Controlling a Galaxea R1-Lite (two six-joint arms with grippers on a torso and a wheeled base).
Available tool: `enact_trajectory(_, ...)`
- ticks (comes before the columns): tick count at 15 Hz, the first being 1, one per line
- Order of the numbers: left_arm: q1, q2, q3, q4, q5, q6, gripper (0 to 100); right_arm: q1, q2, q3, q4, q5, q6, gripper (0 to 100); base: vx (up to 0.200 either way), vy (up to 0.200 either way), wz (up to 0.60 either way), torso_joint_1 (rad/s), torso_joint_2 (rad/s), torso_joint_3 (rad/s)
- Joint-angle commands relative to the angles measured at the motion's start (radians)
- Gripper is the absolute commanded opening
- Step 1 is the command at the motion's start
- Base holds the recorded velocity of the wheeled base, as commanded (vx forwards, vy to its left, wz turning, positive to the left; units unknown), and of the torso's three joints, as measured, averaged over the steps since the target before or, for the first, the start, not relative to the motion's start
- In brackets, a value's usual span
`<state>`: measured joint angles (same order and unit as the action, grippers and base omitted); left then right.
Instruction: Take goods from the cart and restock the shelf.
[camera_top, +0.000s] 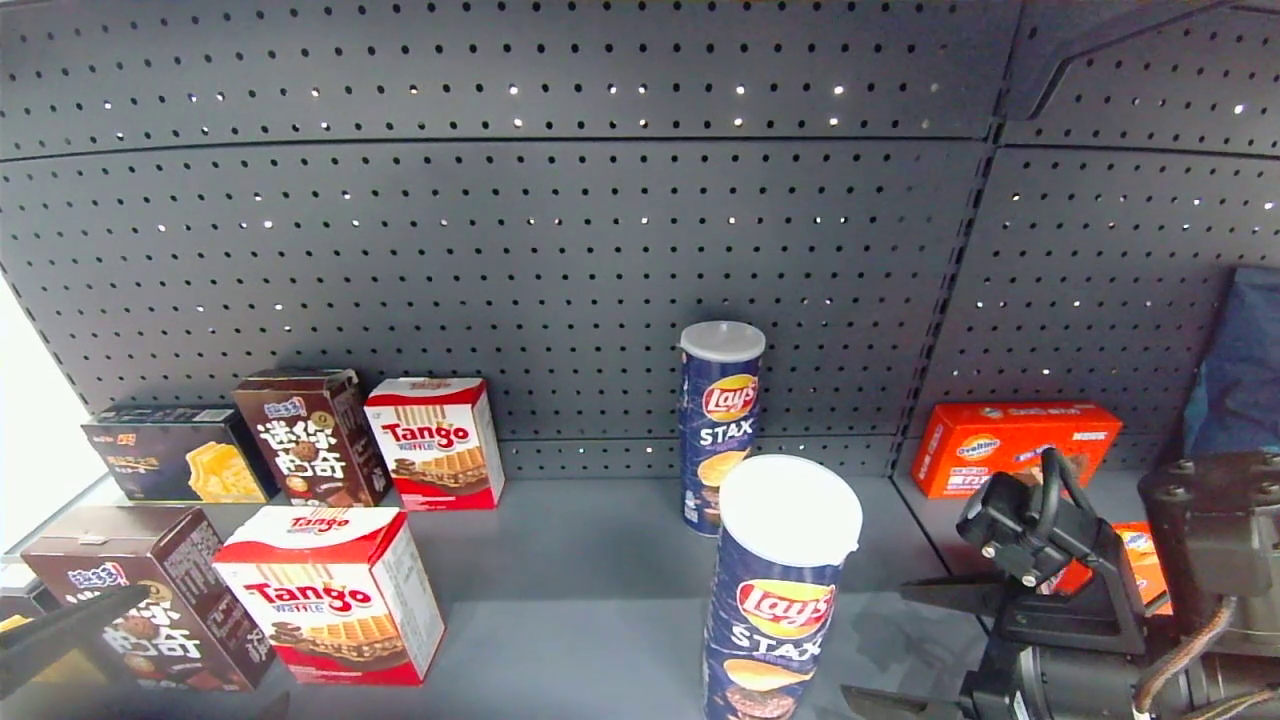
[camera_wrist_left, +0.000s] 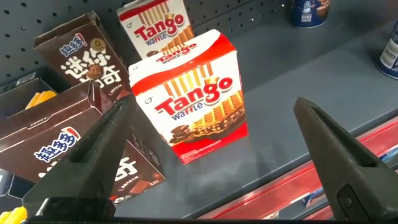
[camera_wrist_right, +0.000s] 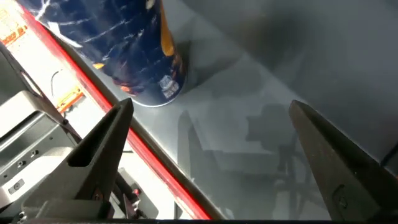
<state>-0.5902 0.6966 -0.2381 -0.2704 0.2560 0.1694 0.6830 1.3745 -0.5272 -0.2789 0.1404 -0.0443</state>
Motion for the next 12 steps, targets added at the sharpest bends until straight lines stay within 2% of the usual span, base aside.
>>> enact_trajectory(1, 0.000, 0.004, 0.000, -0.001, 0.000, -0.001, 100, 0.006, 0.017, -0.008, 0.000, 0.001, -0.002, 100, 0.000, 0.000, 0.00, 0.000, 0.00, 0.000)
enact_trajectory(9, 0.000, 0.003, 0.006, -0.001, 0.000, -0.002, 100, 0.006, 0.061, -0.048, -0.002, 0.001, -0.002, 100, 0.000, 0.000, 0.00, 0.000, 0.00, 0.000)
enact_trajectory(12, 0.000, 0.003, 0.008, 0.000, 0.000, -0.019, 100, 0.004, 0.074, -0.056, -0.002, 0.001, -0.002, 100, 0.000, 0.000, 0.00, 0.000, 0.00, 0.000)
